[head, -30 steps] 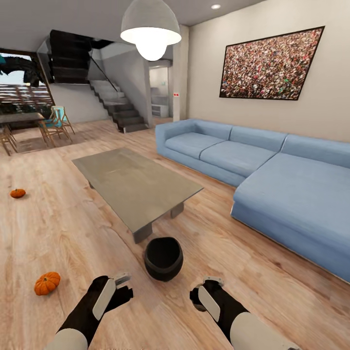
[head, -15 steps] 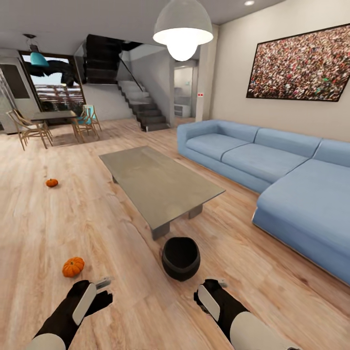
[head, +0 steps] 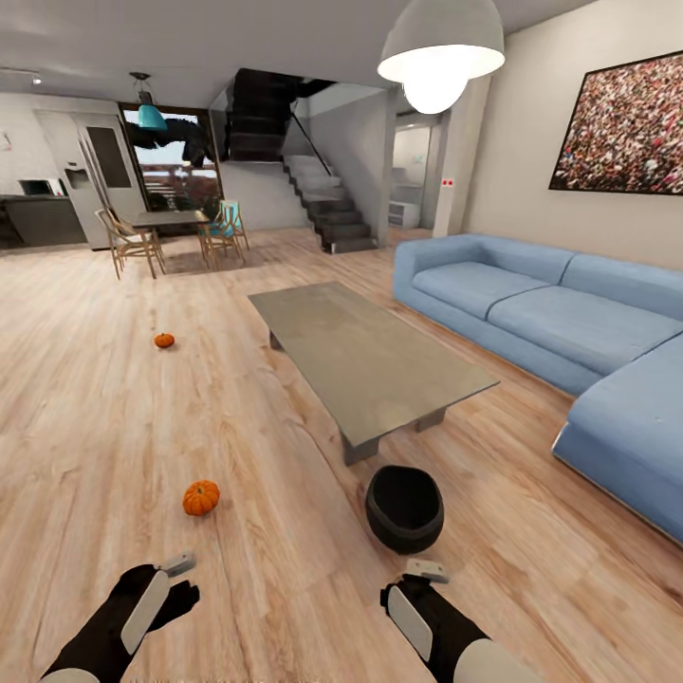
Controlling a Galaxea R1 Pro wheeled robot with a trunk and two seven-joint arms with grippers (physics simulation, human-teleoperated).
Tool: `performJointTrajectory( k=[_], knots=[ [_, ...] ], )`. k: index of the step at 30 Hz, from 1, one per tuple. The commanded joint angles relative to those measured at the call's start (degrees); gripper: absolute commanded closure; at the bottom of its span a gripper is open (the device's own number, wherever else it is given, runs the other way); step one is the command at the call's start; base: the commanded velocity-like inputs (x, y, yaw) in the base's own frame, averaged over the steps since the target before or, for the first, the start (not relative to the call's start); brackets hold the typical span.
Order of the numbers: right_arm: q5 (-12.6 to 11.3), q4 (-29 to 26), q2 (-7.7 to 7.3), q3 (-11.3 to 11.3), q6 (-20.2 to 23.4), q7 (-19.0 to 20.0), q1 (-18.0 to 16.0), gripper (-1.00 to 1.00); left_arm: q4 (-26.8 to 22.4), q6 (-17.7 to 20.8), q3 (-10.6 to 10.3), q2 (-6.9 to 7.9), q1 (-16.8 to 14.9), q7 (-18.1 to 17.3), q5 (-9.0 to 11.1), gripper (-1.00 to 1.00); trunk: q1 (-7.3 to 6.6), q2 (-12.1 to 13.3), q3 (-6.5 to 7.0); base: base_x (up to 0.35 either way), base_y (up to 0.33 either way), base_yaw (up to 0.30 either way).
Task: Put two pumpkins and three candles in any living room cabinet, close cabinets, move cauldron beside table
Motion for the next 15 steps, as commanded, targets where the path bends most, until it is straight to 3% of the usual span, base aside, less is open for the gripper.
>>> performJointTrajectory(
  k=[1,15],
  knots=[
    [0.15,0.11,0.00,0.03,-0.02,0.01,0.00,1.00,0.00,0.05,0.09,0.04,0.00,-0.01,0.00,-1.00,0.00,0.00,-0.04,0.000,0.238,0.279],
    [0.35,0.37,0.00,0.11,-0.06,0.02,0.03,1.00,-0.06,0.13,0.26,0.11,0.00,-0.04,0.01,-1.00,0.00,0.00,-0.58,0.000,0.178,0.278]
  ],
)
